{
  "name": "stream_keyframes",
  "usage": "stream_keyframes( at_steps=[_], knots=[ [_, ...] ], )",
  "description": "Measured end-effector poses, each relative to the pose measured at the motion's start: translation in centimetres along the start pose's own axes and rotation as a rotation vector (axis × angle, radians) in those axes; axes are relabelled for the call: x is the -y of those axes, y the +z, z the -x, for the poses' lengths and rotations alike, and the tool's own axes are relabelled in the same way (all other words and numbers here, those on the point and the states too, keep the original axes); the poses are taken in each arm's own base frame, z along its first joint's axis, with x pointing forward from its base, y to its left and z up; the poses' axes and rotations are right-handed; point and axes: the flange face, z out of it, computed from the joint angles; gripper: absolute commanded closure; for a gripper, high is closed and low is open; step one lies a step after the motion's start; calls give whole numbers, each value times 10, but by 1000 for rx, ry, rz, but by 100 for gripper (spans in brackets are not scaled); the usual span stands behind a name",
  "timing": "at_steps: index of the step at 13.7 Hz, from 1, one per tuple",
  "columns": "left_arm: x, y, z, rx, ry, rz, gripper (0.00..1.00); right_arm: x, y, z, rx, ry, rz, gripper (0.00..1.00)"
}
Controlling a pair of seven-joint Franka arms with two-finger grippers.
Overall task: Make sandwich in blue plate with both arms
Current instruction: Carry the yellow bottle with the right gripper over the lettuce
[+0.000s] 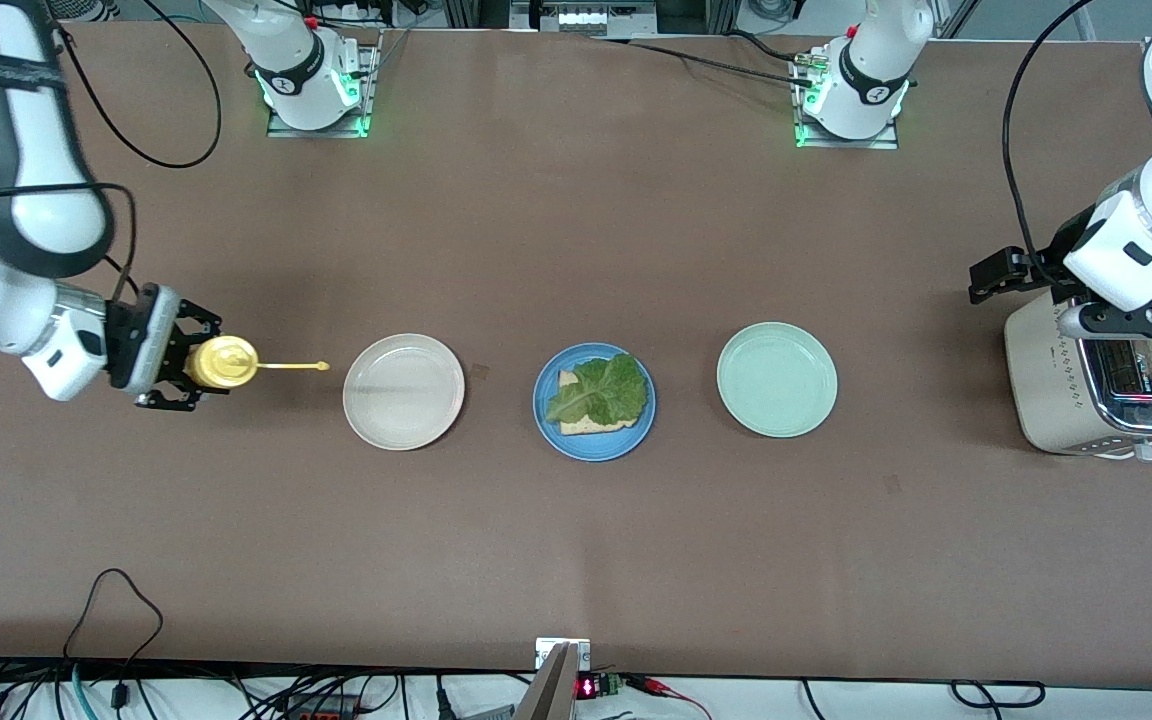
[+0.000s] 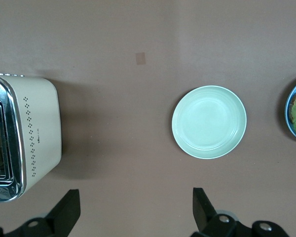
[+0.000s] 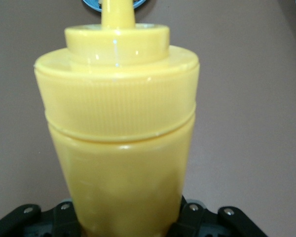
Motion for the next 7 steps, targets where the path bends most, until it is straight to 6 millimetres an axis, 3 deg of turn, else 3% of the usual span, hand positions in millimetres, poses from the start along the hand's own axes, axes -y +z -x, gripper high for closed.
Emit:
stream_keyframes(
  at_steps=[4, 7],
  knots=[
    [-1, 0, 0, 0, 2, 0, 0, 22, 17, -92, 157, 62, 53, 100],
    [-1, 0, 0, 0, 3, 0, 0, 49, 42, -157, 260, 76, 107, 100]
  ],
)
